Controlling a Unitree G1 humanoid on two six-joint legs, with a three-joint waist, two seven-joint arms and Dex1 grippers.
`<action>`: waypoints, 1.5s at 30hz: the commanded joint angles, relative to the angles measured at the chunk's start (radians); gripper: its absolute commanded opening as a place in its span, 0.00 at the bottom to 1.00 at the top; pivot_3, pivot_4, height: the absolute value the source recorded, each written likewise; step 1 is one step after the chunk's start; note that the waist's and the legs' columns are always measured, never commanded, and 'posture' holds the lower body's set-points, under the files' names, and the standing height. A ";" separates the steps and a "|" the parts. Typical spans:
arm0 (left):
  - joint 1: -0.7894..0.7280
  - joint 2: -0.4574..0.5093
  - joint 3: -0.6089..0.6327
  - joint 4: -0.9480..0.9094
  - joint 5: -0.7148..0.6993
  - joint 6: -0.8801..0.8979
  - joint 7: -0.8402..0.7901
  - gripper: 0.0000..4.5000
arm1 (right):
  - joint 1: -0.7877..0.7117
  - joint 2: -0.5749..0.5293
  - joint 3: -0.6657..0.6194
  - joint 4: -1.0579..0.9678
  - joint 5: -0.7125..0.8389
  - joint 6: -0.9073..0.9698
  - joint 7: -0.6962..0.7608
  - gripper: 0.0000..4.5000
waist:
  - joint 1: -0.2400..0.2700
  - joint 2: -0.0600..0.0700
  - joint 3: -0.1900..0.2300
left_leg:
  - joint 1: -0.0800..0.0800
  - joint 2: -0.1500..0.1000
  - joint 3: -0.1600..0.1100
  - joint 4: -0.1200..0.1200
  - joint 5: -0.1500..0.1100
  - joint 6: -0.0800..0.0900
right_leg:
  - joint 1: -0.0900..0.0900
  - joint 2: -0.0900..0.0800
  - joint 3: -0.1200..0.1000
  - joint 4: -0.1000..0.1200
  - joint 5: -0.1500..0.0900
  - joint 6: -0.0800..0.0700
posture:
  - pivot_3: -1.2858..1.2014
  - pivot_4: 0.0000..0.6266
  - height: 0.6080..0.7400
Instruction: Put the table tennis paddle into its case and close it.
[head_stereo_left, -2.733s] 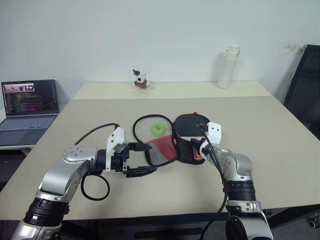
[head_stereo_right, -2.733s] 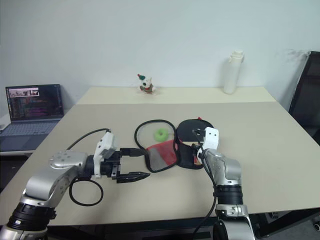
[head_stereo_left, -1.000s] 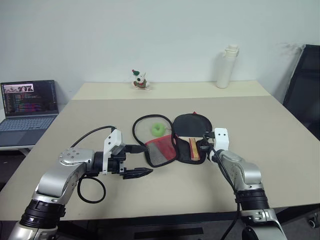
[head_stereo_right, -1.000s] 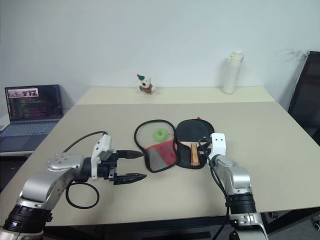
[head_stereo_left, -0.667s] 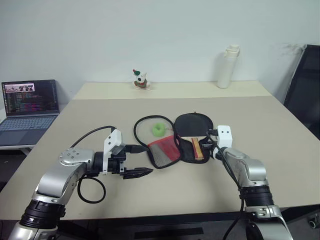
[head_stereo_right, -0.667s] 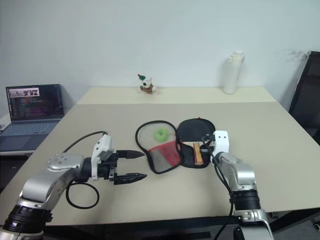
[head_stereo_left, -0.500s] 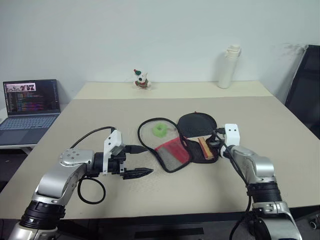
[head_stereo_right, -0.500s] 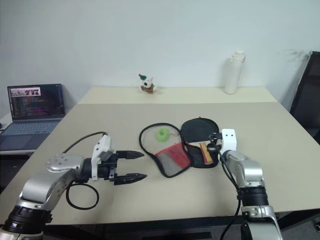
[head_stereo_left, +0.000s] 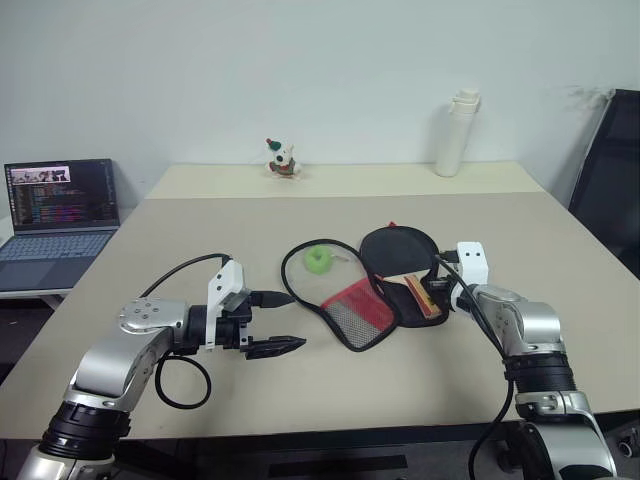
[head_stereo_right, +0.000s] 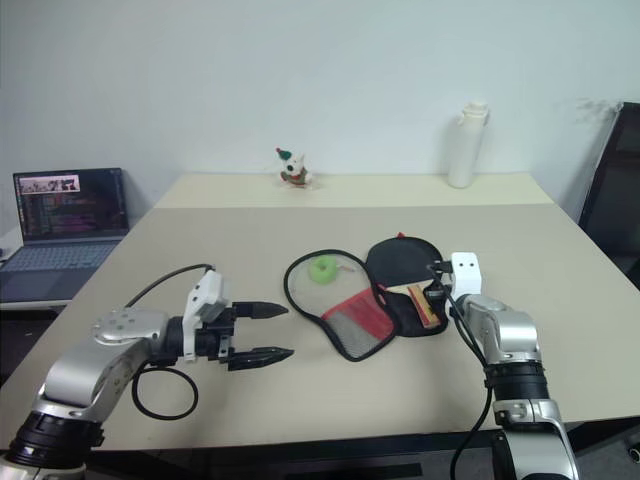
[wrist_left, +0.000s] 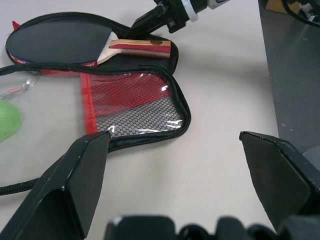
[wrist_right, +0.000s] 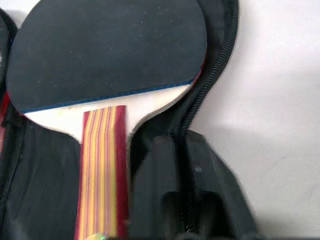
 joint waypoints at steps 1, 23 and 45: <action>0.002 0.012 0.038 -0.028 -0.004 -0.018 0.016 1.00 | 0.022 -0.035 -0.015 -0.137 0.040 0.032 0.048 0.44 | 0.000 0.000 0.000 | 0.000 0.000 0.000 0.000 0.000 0.000 | 0.000 0.000 0.000 0.000 0.000 0.000 | 0.52 0.24 1.00; -0.167 -0.094 -0.035 0.521 0.265 -0.298 0.149 0.34 | 0.250 -0.390 -0.005 -0.689 0.342 0.126 0.425 0.82 | 0.006 -0.001 0.000 | 0.000 -0.001 0.000 0.001 0.000 0.000 | 0.001 0.000 -0.001 -0.001 0.000 0.000 | 0.52 0.24 1.00; -0.594 -0.401 -0.104 1.171 0.465 -0.637 0.252 0.02 | 0.295 -0.426 -0.017 -0.667 0.329 0.083 0.403 0.82 | 0.033 -0.004 0.001 | -0.001 -0.002 0.001 0.002 0.000 0.000 | 0.003 -0.001 -0.004 -0.002 0.000 0.001 | 0.52 0.24 1.00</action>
